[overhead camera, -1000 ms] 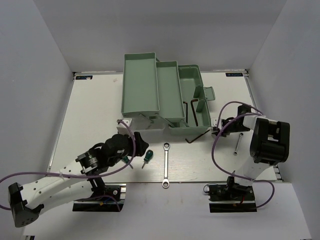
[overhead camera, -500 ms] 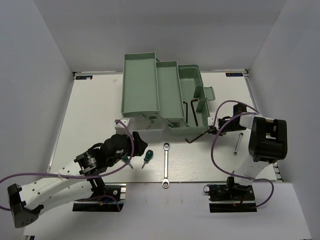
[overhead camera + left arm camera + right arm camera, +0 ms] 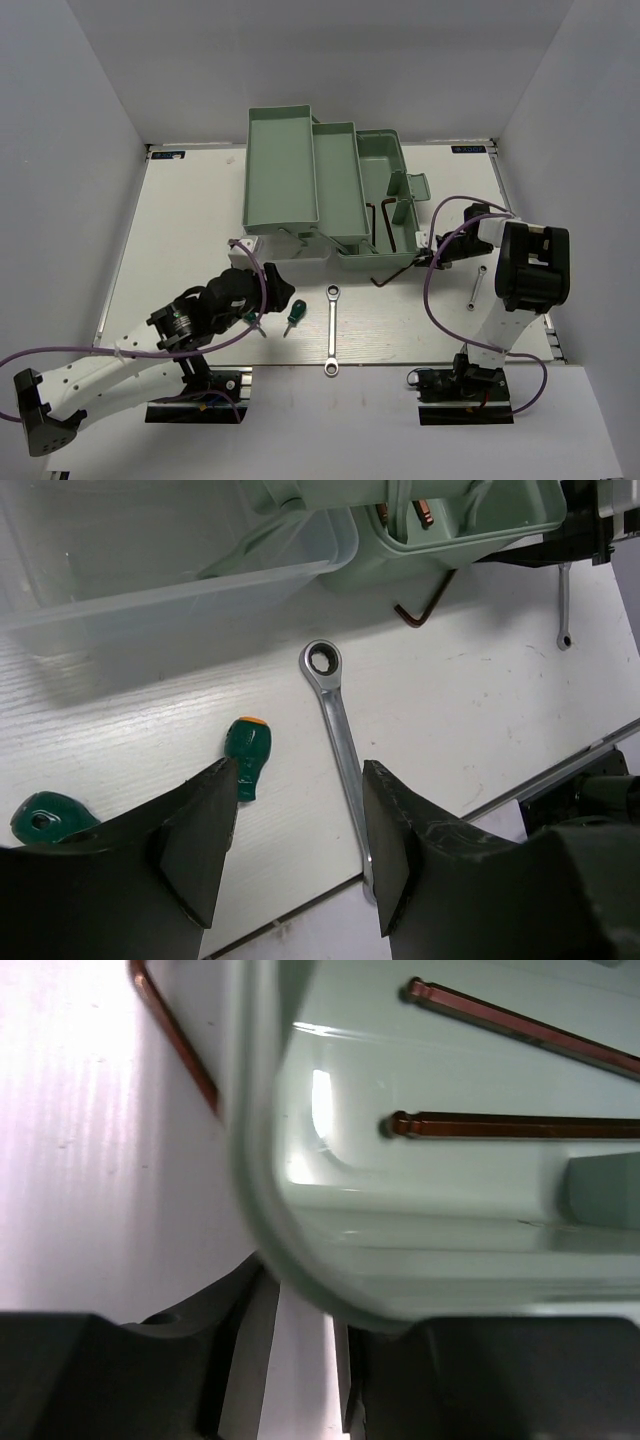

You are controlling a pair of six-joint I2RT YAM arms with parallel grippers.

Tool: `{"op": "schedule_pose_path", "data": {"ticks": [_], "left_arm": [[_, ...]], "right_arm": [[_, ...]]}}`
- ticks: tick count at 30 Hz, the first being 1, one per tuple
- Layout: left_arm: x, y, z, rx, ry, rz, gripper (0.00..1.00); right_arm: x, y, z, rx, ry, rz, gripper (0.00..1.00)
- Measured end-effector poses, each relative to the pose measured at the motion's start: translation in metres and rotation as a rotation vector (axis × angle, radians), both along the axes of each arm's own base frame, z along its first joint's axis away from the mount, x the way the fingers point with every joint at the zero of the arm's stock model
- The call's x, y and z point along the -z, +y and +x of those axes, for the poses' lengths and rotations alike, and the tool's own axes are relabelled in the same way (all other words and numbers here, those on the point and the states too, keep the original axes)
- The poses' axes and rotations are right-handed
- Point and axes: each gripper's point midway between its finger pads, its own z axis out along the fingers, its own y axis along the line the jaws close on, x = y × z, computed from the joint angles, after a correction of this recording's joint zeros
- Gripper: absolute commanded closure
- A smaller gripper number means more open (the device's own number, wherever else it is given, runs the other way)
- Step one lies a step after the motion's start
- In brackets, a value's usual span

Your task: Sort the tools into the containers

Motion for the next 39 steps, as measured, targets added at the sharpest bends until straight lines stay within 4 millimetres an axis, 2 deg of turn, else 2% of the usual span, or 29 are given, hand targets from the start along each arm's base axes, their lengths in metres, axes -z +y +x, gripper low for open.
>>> {"op": "schedule_pose_path", "data": {"ticks": [12,16,23,34,39], "left_arm": [[-0.008,0.002,-0.001,-0.001,-0.013,-0.019,0.37],[-0.011,0.003,-0.002,-0.001,-0.019,-0.029,0.37],[-0.017,0.005,-0.003,-0.001,-0.031,-0.048,0.37],[-0.019,0.006,-0.004,0.001,-0.036,-0.057,0.37],[-0.026,0.008,-0.005,0.001,-0.052,-0.082,0.37]], "right_arm": [[0.002,-0.004,-0.022,-0.026,0.035,-0.04,0.74],[0.003,-0.006,-0.036,-0.03,0.067,-0.059,0.75],[0.004,-0.01,-0.074,-0.035,0.118,-0.096,0.76],[0.004,-0.017,-0.094,-0.031,0.086,-0.163,0.79],[0.002,-0.025,-0.1,0.05,0.098,-0.204,0.52]]}}
